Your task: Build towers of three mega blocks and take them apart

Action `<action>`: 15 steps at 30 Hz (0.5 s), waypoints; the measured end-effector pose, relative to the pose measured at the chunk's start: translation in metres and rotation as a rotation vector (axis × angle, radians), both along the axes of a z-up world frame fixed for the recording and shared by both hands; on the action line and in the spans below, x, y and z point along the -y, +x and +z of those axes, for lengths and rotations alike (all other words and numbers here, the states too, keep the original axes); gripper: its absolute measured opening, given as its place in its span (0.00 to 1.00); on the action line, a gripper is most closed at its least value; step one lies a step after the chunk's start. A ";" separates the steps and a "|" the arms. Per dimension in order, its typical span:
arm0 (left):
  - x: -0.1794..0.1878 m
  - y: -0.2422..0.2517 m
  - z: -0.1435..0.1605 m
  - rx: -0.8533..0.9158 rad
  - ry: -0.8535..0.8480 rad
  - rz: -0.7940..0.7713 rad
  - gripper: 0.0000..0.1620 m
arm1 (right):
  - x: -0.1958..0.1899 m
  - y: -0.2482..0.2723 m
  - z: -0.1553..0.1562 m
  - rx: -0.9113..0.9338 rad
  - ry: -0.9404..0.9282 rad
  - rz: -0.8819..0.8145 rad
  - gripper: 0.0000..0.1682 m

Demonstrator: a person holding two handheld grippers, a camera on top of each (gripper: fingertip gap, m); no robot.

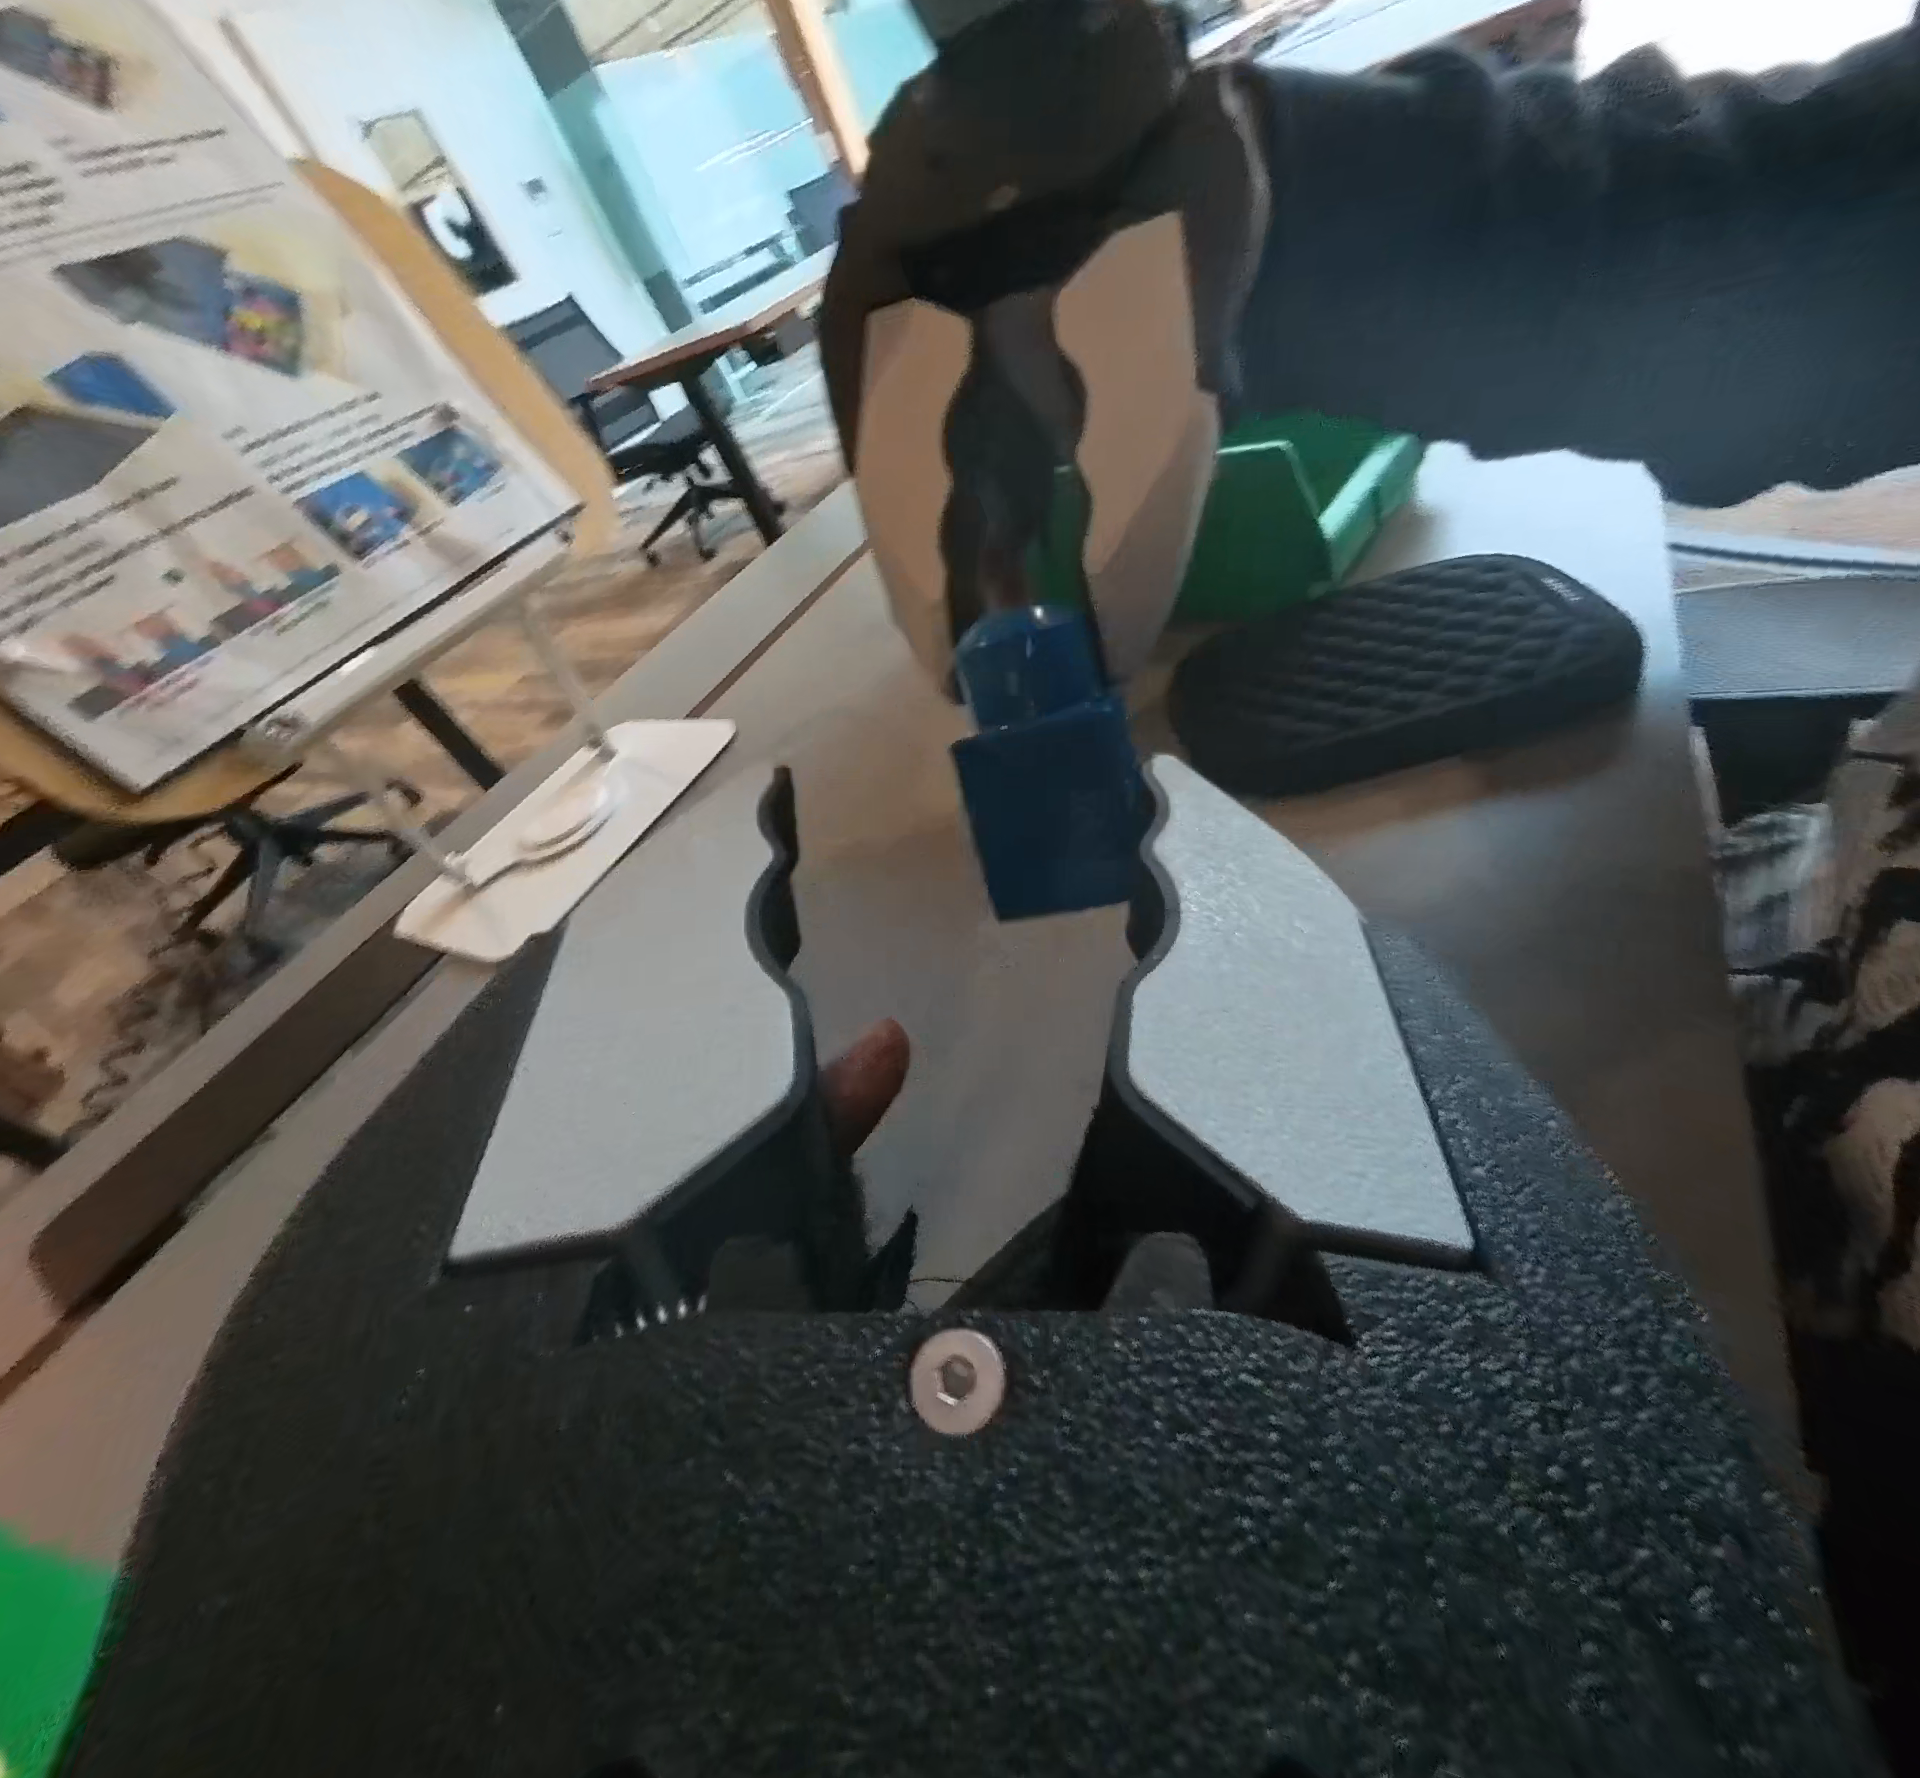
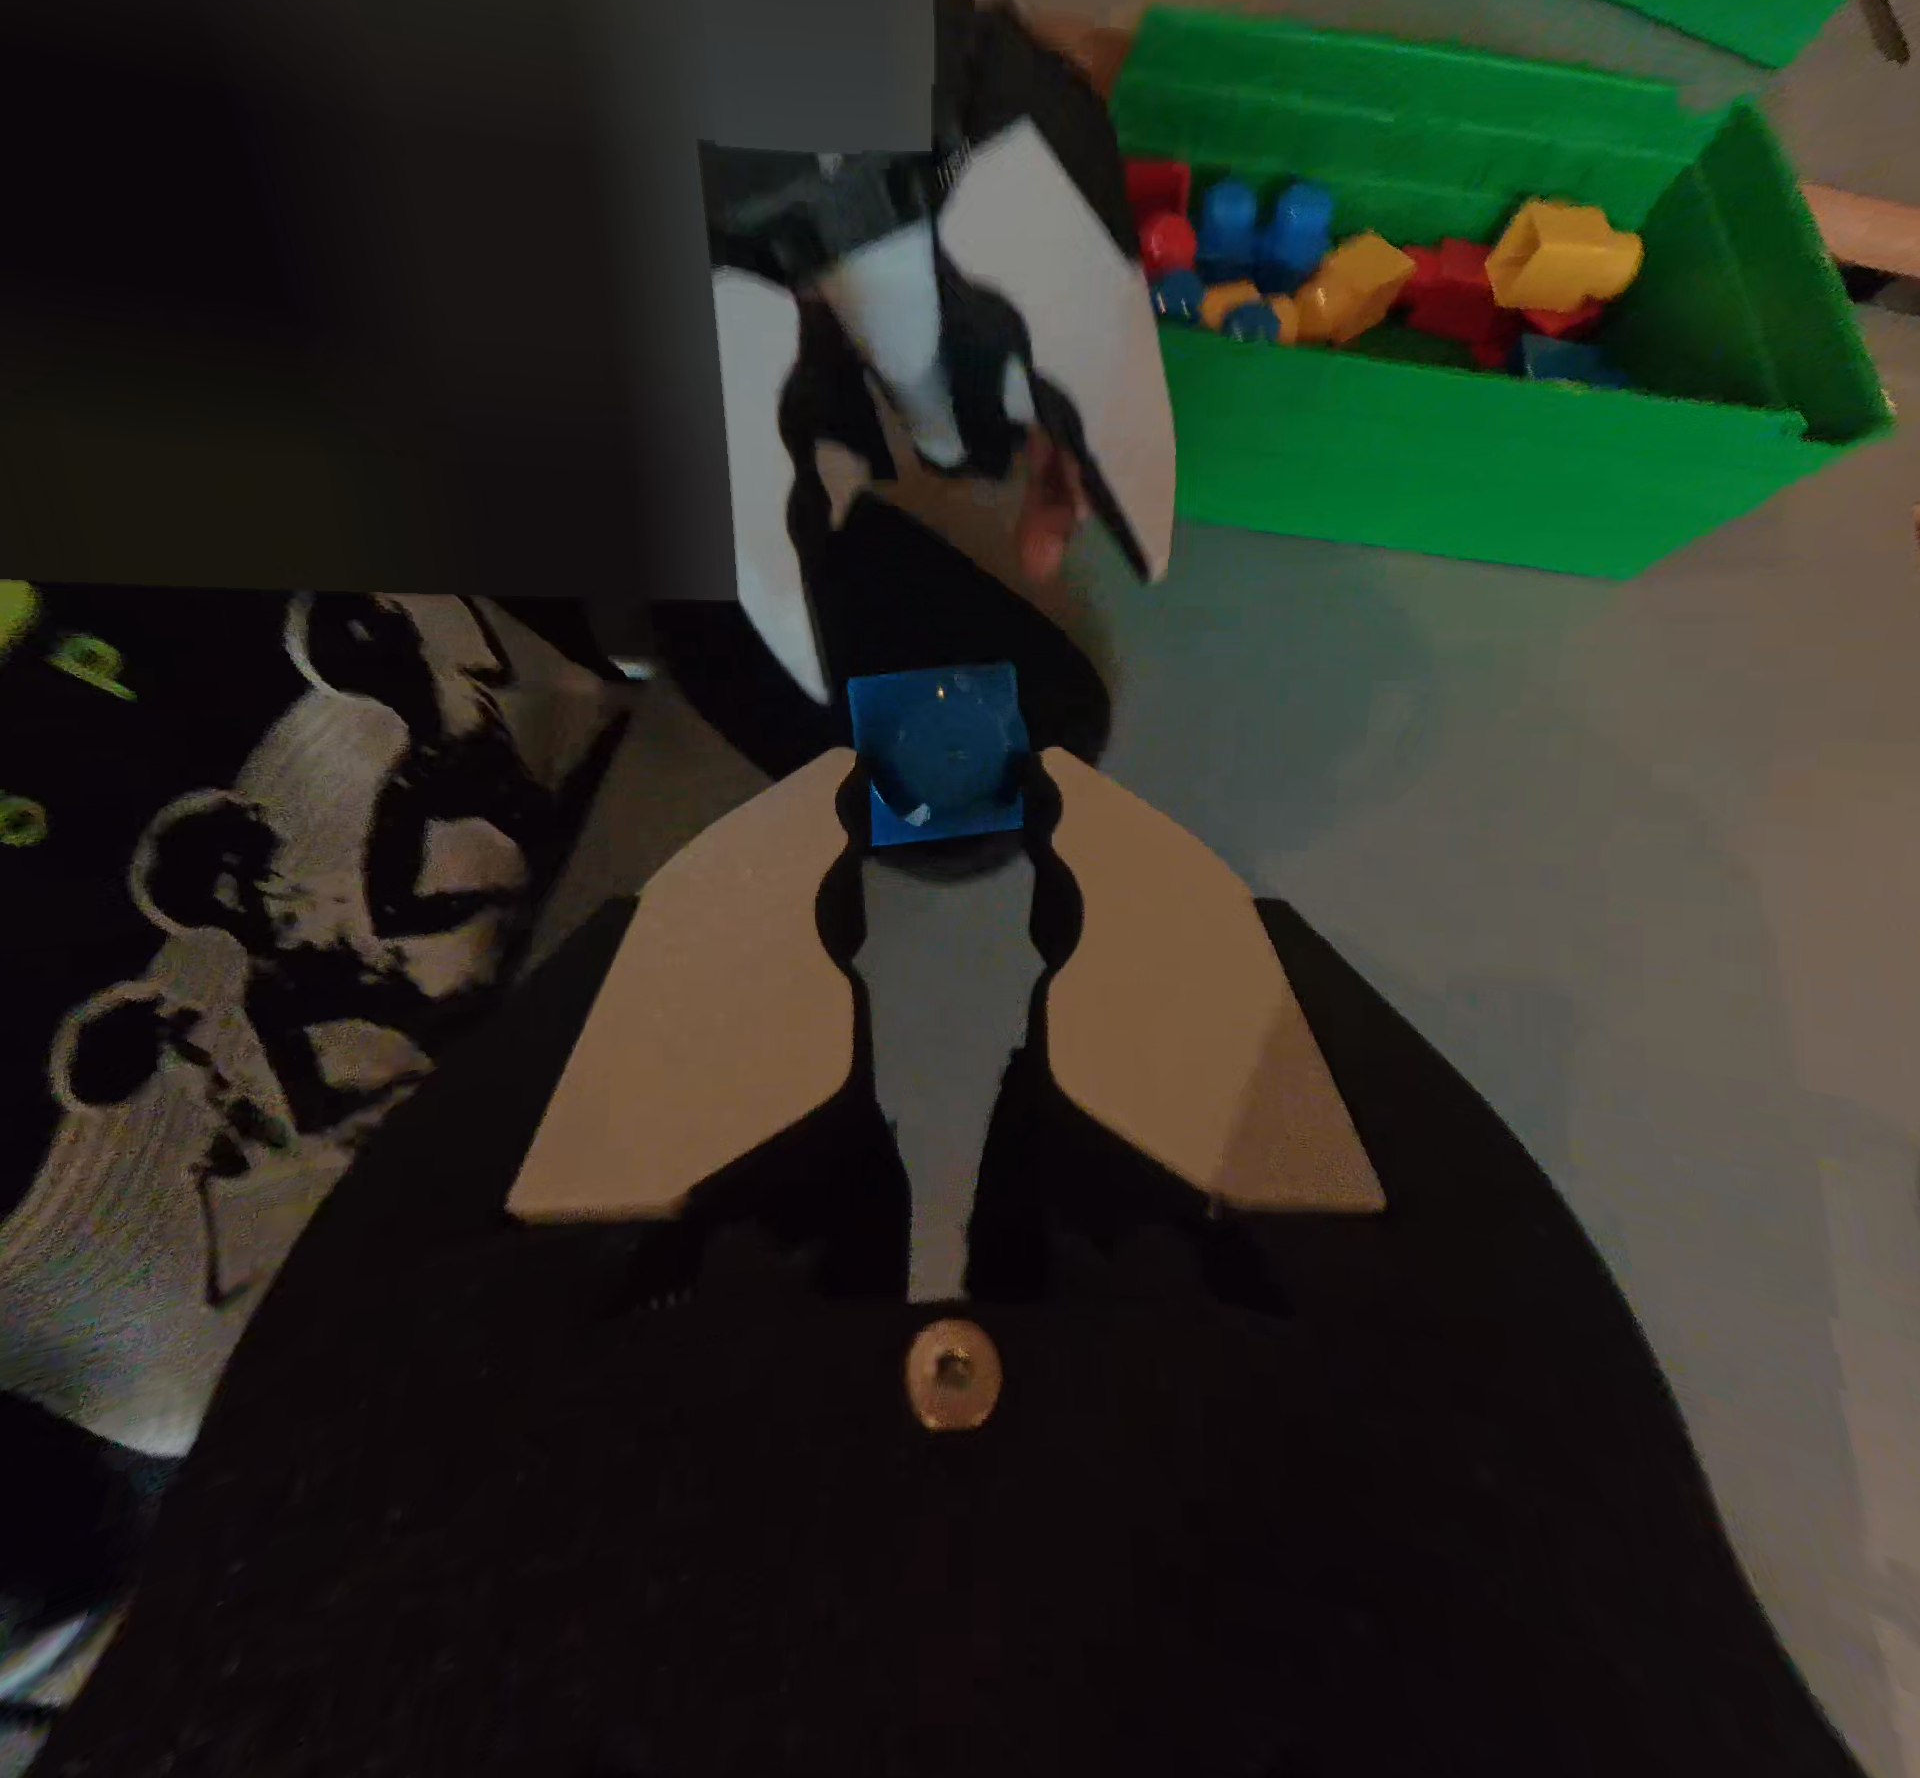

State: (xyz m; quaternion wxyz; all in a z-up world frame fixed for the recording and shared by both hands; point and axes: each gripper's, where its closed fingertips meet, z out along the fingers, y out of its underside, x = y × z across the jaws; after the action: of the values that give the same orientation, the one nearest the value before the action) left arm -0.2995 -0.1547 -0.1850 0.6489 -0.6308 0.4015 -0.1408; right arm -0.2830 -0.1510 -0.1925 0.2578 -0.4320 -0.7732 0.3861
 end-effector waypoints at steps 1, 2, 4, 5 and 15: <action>-0.002 -0.007 -0.002 0.004 -0.006 0.038 0.38 | -0.008 0.003 -0.008 0.036 0.052 -0.023 0.16; -0.004 -0.014 -0.005 0.006 -0.017 0.079 0.39 | -0.018 0.006 -0.018 0.086 0.109 -0.053 0.16; -0.004 -0.030 -0.010 0.011 -0.042 0.158 0.39 | -0.039 0.013 -0.040 0.192 0.228 -0.115 0.16; -0.003 -0.038 -0.012 0.020 -0.051 0.193 0.39 | -0.047 0.016 -0.049 0.235 0.264 -0.138 0.16; 0.022 -0.115 -0.013 0.112 -0.088 0.474 0.39 | -0.069 0.031 -0.100 0.411 0.236 -0.260 0.16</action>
State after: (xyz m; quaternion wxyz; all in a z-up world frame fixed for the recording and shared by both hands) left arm -0.4144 -0.1770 -0.1977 0.6571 -0.7261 0.1991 -0.0368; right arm -0.2524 -0.0825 -0.2926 0.1913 -0.5642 -0.7869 0.1611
